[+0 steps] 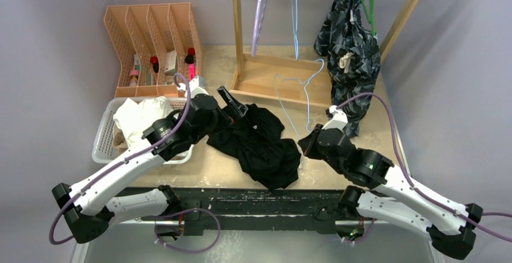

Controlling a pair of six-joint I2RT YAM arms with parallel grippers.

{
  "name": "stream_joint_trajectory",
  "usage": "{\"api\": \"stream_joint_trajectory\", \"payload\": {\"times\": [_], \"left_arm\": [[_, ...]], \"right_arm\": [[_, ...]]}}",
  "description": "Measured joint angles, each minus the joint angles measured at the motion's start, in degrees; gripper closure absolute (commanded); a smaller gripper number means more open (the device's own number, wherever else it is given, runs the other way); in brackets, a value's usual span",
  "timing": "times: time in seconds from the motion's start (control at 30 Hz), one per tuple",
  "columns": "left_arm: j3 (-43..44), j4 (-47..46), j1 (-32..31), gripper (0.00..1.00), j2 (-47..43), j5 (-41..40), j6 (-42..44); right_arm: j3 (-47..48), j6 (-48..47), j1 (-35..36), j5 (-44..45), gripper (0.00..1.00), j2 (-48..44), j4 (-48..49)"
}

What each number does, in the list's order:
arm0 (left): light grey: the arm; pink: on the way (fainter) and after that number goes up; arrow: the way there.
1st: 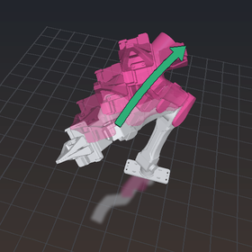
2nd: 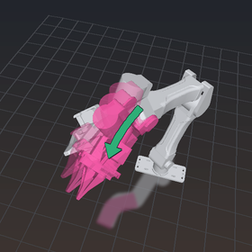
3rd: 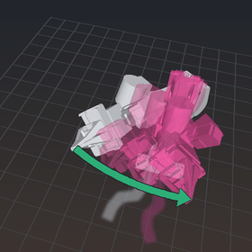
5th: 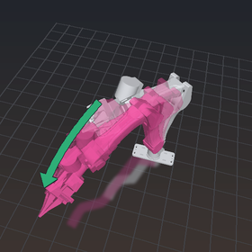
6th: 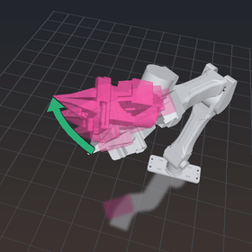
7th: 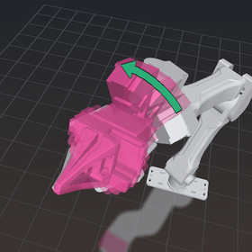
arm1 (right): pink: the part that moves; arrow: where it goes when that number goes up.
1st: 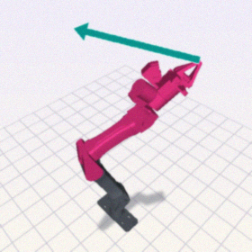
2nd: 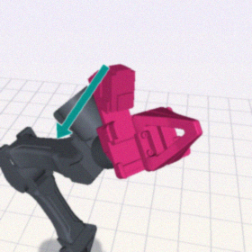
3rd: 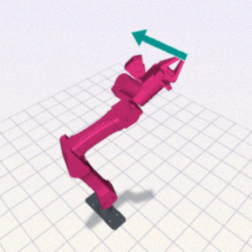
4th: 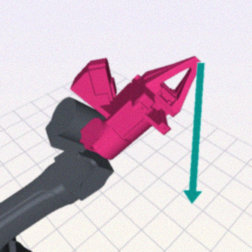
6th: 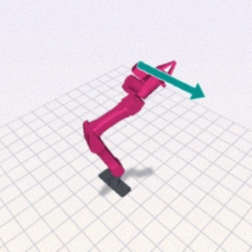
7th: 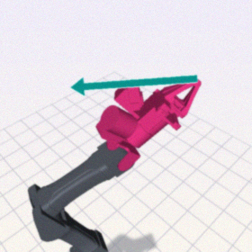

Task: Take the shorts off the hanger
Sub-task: Place the hanger on the clothes rod.

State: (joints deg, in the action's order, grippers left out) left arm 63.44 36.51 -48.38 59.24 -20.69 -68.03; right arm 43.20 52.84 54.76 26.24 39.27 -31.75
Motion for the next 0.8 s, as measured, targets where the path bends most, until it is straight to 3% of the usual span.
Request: {"api": "stream_joint_trajectory", "payload": {"times": [0.17, 0.4, 0.6, 0.8], "left_arm": [[2.1, 3.5, 0.0, 0.03, 0.5, -1.7, 2.6], [11.6, 15.5, 0.0, 0.03, 3.7, -12.9, 7.2], [10.6, 19.0, 0.0, 0.04, 1.6, -16.1, 7.6], [7.5, 19.1, 0.0, 0.06, -1.1, -16.0, 6.3]], "right_arm": [[1.8, -1.1, 0.0, 2.8, 1.0, 4.1, -1.9], [7.4, -3.3, 0.0, 6.4, 1.0, 9.5, -4.2], [9.8, -5.4, 0.0, 10.7, 1.0, 9.9, -7.0], [13.2, -14.5, 0.0, 11.6, 1.0, 8.2, -5.9]]}}
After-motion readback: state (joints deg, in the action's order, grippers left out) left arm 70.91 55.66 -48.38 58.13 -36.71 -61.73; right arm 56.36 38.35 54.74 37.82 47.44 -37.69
